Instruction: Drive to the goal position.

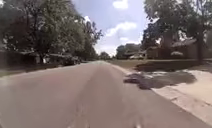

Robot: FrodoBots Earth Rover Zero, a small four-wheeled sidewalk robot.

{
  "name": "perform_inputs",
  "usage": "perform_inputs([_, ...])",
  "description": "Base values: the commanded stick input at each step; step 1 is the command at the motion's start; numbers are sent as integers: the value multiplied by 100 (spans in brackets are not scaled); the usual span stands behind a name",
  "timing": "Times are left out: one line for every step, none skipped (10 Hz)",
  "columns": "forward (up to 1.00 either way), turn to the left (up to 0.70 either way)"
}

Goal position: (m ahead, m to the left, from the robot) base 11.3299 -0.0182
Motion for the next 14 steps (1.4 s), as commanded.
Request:
perform_inputs([70,0])
perform_inputs([70,0])
perform_inputs([70,0])
perform_inputs([70,0])
perform_inputs([70,0])
perform_inputs([70,0])
perform_inputs([70,0])
perform_inputs([70,0])
perform_inputs([70,0])
perform_inputs([70,0])
perform_inputs([70,0])
perform_inputs([70,0])
perform_inputs([70,0])
perform_inputs([70,0])
